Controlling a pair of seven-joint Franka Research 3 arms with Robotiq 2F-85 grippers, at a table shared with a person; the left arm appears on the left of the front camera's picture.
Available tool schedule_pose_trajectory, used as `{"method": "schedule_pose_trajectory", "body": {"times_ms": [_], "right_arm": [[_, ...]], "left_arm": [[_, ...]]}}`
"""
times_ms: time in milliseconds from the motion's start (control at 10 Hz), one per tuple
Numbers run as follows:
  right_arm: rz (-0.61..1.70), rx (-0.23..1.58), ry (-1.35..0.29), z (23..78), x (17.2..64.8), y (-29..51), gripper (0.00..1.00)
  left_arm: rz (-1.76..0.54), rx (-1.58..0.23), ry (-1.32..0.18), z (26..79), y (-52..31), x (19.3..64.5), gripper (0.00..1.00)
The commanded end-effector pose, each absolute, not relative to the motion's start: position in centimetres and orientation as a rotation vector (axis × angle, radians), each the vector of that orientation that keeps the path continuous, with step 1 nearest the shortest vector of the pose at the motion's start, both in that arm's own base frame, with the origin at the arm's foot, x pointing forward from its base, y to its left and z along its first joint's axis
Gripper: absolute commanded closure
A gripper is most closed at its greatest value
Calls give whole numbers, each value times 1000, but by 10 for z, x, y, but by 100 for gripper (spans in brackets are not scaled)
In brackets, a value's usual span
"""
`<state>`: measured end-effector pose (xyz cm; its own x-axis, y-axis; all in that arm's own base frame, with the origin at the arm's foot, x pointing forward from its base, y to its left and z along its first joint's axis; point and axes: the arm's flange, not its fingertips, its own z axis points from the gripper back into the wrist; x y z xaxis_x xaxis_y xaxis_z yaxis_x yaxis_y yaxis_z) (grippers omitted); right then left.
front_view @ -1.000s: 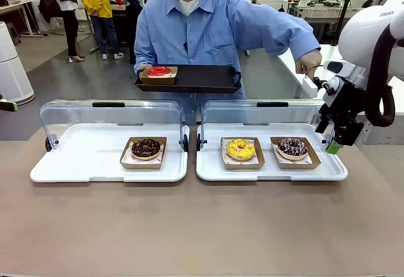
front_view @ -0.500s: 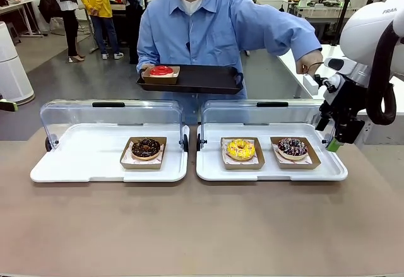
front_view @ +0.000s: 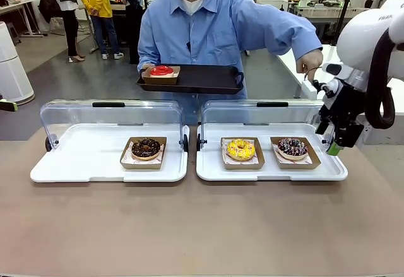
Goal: Provide the desired donut to the person.
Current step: Pick up and lift the Paper togo box containing the Donut pointed at by the person.
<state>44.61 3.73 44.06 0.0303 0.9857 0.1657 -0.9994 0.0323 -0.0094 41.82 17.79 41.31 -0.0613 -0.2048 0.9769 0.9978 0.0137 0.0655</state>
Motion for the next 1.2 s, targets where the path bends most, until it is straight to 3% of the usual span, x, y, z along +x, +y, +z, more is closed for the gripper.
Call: {"method": "schedule_pose_trajectory", "body": {"times_ms": [0,1100], "right_arm": [[1541,40,-119,418,446,46,0],[1520,30,-152,366,472,35,0]], "left_arm": [[-1304,-1003,-1121,414,177,419,0],[-1304,-1003,-1121,414,177,419,0]]}}
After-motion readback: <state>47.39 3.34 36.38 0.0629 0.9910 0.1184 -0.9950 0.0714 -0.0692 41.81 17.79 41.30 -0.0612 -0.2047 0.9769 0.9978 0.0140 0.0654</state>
